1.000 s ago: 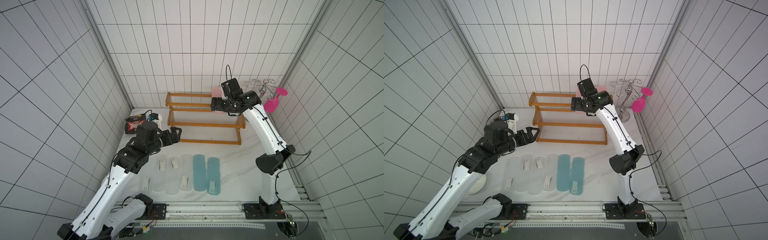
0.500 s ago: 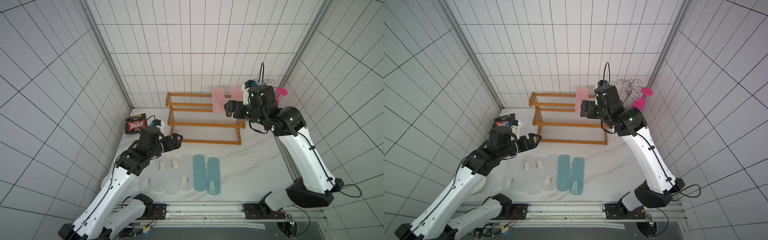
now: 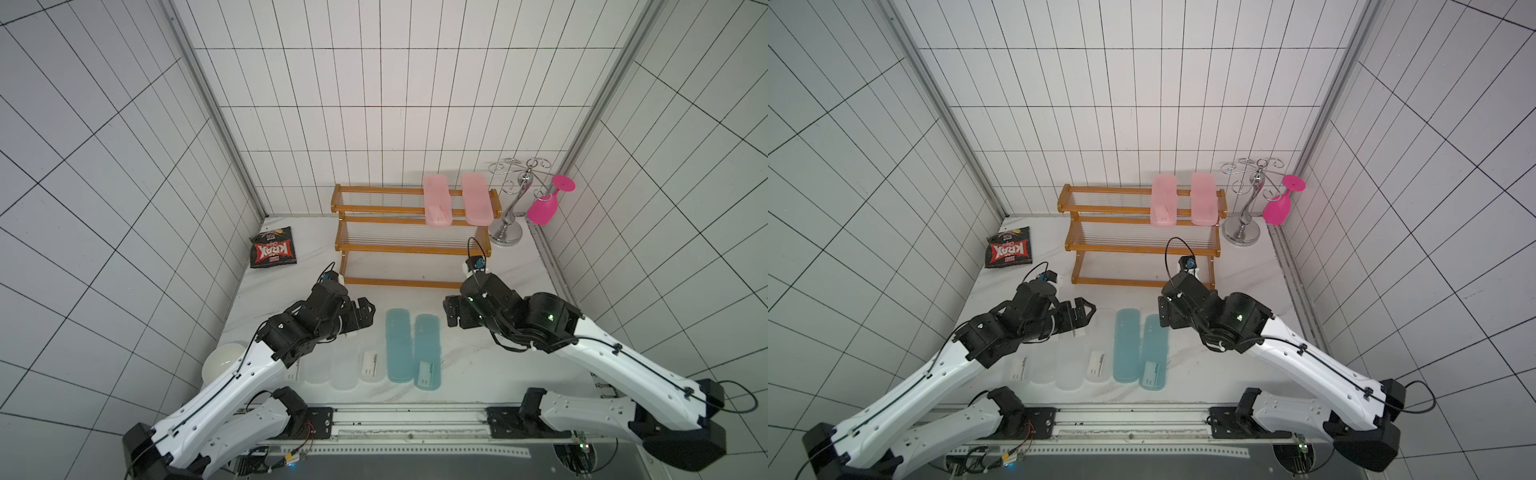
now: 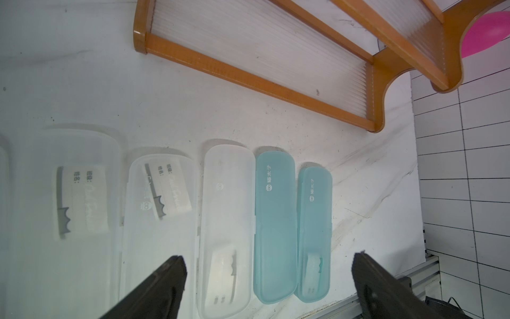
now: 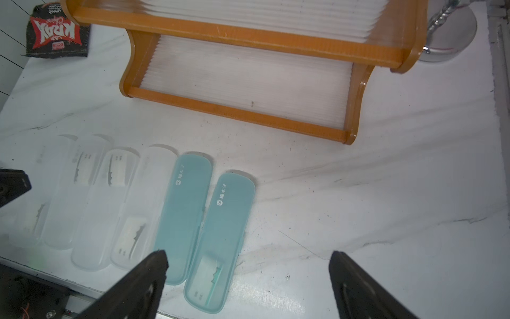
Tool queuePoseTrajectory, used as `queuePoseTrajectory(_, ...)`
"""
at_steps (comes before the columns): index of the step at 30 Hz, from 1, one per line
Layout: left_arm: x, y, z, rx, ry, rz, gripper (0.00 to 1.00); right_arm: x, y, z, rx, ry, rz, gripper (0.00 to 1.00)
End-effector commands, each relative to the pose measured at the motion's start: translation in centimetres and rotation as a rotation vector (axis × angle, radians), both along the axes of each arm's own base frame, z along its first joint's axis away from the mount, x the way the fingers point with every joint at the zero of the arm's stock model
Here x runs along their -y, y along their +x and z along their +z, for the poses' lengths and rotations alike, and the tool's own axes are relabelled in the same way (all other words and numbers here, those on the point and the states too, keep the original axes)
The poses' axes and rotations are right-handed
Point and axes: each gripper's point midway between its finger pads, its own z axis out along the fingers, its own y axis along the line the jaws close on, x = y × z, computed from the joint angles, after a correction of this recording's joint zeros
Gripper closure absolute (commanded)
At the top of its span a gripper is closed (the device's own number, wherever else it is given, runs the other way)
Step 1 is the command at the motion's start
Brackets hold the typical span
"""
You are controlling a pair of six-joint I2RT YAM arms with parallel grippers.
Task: Place the pencil cases on the shelf according to color
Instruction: Move the pencil case to the center of the board.
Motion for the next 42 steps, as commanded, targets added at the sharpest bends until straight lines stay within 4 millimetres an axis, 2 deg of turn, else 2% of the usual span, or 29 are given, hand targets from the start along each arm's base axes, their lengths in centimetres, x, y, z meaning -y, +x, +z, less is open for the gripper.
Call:
queuePoseTrajectory(1,-1.0,0.1,-0.5,0.009,0.003,0.071,0.02,0.6,-1.4,-4.4,-0.071,-0.004,-0.076,0.04)
queuePoseTrajectory(5,-1.7,0.2,-1.3,0.012,0.026,0.103,0.02,-0.9,-2.9,-9.9,-0.155,0.024,-0.074,0.04)
queuePoseTrajectory(9,-1.9,0.4,-1.5,0.021,0.036,0.116,0.02,-2.9,-3.7,-13.7,-0.211,0.058,-0.048,0.04)
queuePoseTrajectory(13,-1.7,0.6,-1.8,0.030,0.024,0.119,0.02,-5.2,-4.4,-15.5,-0.246,0.076,-0.008,0.03)
queuePoseTrajectory(18,-1.6,0.8,-2.0,0.029,0.036,0.119,0.02,-6.7,-4.6,-18.1,-0.296,-0.001,0.023,0.01)
queuePoseTrajectory(25,-0.3,0.9,-2.2,0.011,0.049,0.055,0.02,-6.7,-4.5,-20.6,-0.334,-0.139,0.014,0.01)
queuePoseTrajectory(28,-0.1,0.9,-2.3,0.007,0.059,0.053,0.02,-5.4,-4.4,-21.1,-0.338,-0.181,-0.029,0.01)
queuePoseTrajectory(31,0.0,0.7,-2.1,0.008,0.051,0.047,0.02,-2.7,-4.2,-21.0,-0.340,-0.202,-0.088,0.01)
queuePoseTrajectory(38,-0.4,0.7,-1.7,0.020,0.060,0.059,0.02,3.2,-3.8,-18.9,-0.308,-0.164,-0.148,0.01)
queuePoseTrajectory(42,-0.9,0.6,-1.5,0.035,0.067,0.074,0.02,3.5,-4.2,-17.4,-0.290,-0.089,-0.111,0.01)
